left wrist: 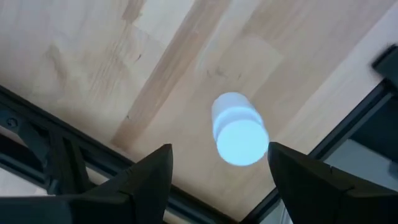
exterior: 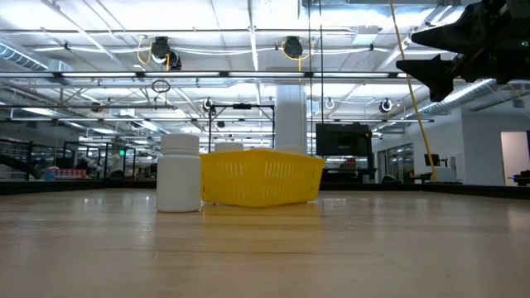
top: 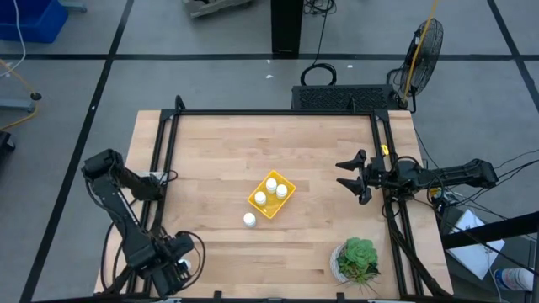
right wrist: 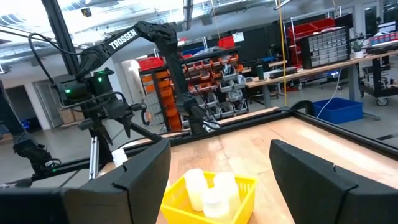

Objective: Pick and place pill bottles into a basket
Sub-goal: Put the white medicine bottle into the yellow bin

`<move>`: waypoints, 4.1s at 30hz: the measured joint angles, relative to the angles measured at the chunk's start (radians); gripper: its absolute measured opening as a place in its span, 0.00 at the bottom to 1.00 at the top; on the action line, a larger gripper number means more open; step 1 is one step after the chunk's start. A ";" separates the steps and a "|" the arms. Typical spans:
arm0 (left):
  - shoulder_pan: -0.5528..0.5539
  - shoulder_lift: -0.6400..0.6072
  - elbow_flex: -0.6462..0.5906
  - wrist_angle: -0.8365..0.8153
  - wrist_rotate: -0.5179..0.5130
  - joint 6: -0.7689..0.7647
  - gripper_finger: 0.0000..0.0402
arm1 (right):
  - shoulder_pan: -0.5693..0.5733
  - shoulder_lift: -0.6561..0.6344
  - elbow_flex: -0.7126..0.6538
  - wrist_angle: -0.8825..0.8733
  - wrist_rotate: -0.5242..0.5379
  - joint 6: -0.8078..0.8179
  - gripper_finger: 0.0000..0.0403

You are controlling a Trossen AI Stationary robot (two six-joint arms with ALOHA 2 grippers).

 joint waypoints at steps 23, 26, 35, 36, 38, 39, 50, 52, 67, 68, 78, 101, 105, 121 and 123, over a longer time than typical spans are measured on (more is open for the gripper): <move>0.018 0.000 -0.023 0.101 0.045 -0.156 0.66 | 0.000 0.000 0.000 0.001 0.002 0.006 0.66; 0.022 0.000 -0.041 0.105 0.046 -0.190 0.66 | 0.000 0.000 0.000 0.001 0.002 0.006 0.66; 0.043 0.000 -0.048 0.106 0.062 -0.203 0.66 | 0.000 0.000 0.000 0.001 0.002 0.004 0.66; 0.044 0.000 -0.048 0.105 0.061 -0.213 0.66 | 0.000 0.000 0.000 0.001 0.002 0.004 0.66; 0.044 0.000 -0.048 0.106 0.058 -0.229 0.67 | 0.000 0.000 0.000 0.001 0.002 0.003 0.66; 0.044 0.000 -0.048 0.107 0.058 -0.236 0.67 | 0.000 0.000 0.000 0.001 0.002 0.003 0.66; 0.040 0.000 -0.048 0.123 0.061 -0.268 0.78 | 0.000 0.000 0.000 0.000 0.002 0.005 0.66; 0.035 0.000 -0.049 0.142 0.060 -0.268 0.81 | 0.000 0.000 0.000 -0.002 0.002 0.006 0.66; 0.015 0.001 -0.220 0.352 0.165 -0.268 0.79 | 0.000 0.000 0.000 -0.004 0.002 0.006 0.66; 0.015 0.001 -0.223 0.352 0.161 -0.268 0.78 | 0.000 0.000 0.000 -0.003 0.002 0.006 0.66; 0.016 0.001 -0.225 0.352 0.130 -0.254 0.79 | 0.000 0.000 0.000 -0.003 0.002 0.006 0.66; 0.025 0.001 -0.225 0.375 0.097 -0.235 0.72 | 0.000 0.000 0.000 -0.002 0.002 0.006 0.66; 0.025 0.001 -0.225 0.375 0.101 -0.235 0.63 | 0.000 0.000 0.000 -0.003 0.002 0.006 0.66; 0.064 -0.002 -0.223 0.377 0.087 -0.092 0.39 | 0.000 0.000 0.000 -0.006 0.003 0.007 0.66; 0.088 -0.002 -0.222 0.375 0.084 -0.052 0.39 | 0.000 0.000 0.000 -0.007 0.003 0.007 0.66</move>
